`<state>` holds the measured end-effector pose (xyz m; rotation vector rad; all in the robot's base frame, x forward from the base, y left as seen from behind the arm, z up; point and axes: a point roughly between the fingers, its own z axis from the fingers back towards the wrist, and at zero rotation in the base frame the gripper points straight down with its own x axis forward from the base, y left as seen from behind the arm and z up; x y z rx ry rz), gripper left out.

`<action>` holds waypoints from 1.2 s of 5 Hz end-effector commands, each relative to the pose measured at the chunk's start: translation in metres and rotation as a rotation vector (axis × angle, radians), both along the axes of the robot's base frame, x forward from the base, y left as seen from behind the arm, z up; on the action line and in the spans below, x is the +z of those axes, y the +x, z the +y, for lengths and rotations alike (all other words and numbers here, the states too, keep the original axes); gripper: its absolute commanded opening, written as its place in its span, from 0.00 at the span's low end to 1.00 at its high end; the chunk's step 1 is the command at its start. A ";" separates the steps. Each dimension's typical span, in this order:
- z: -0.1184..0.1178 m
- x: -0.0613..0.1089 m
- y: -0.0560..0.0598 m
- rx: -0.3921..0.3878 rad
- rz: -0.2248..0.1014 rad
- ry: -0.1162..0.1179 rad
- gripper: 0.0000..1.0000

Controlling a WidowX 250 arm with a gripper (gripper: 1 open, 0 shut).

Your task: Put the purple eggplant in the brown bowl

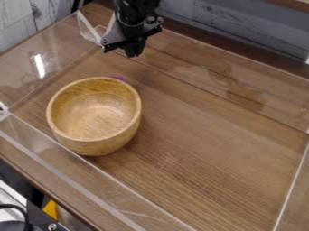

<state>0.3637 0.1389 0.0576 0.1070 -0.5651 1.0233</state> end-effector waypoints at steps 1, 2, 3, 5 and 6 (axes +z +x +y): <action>0.001 0.031 -0.015 -0.027 -0.065 0.030 0.00; -0.001 0.035 -0.038 -0.052 -0.059 0.034 0.00; -0.005 0.039 -0.057 -0.075 -0.057 0.041 0.00; -0.016 0.041 -0.090 -0.126 -0.055 0.058 0.00; -0.023 0.045 -0.103 -0.141 -0.054 0.062 0.00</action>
